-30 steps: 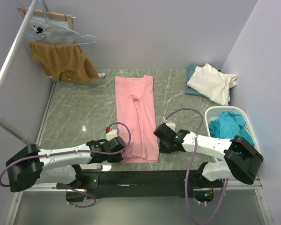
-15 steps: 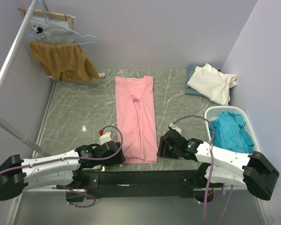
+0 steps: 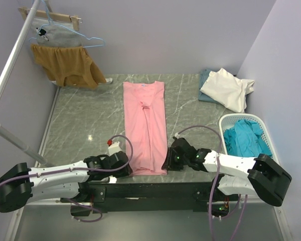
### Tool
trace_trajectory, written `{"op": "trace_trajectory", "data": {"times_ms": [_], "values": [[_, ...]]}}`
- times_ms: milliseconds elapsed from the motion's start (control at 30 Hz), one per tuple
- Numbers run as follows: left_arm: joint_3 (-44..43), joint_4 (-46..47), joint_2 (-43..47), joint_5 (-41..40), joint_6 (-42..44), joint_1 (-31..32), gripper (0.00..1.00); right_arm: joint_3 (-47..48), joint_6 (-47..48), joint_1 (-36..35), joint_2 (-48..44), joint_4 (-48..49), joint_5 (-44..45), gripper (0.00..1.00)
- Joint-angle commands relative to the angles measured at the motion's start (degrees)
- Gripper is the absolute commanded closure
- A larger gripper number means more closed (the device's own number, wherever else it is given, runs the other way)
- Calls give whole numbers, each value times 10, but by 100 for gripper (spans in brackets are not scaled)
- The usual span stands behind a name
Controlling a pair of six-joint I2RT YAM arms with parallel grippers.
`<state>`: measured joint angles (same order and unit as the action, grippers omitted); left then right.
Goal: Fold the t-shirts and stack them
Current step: Grab the bottom of the folded rectangular tshirt with both arms
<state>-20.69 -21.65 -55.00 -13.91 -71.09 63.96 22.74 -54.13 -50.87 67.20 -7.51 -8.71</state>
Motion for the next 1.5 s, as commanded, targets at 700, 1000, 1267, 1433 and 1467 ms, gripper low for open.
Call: {"op": "trace_trajectory", "data": {"times_ms": [700,1000,1267,1433,1467], "values": [[41,-92,81,-1,-17,5,46,-6,-5,-5,-70,-166,106,50],[30,-62,56,0,2,5,42,-21,-3,-4,-54,-69,18,42],[46,0,18,30,5,6,77,-31,-2,-17,22,14,-49,60],[22,-5,7,26,17,6,99,-17,4,-20,23,1,-29,97],[14,-12,7,18,24,6,99,-9,5,-20,17,-7,-20,100]]}}
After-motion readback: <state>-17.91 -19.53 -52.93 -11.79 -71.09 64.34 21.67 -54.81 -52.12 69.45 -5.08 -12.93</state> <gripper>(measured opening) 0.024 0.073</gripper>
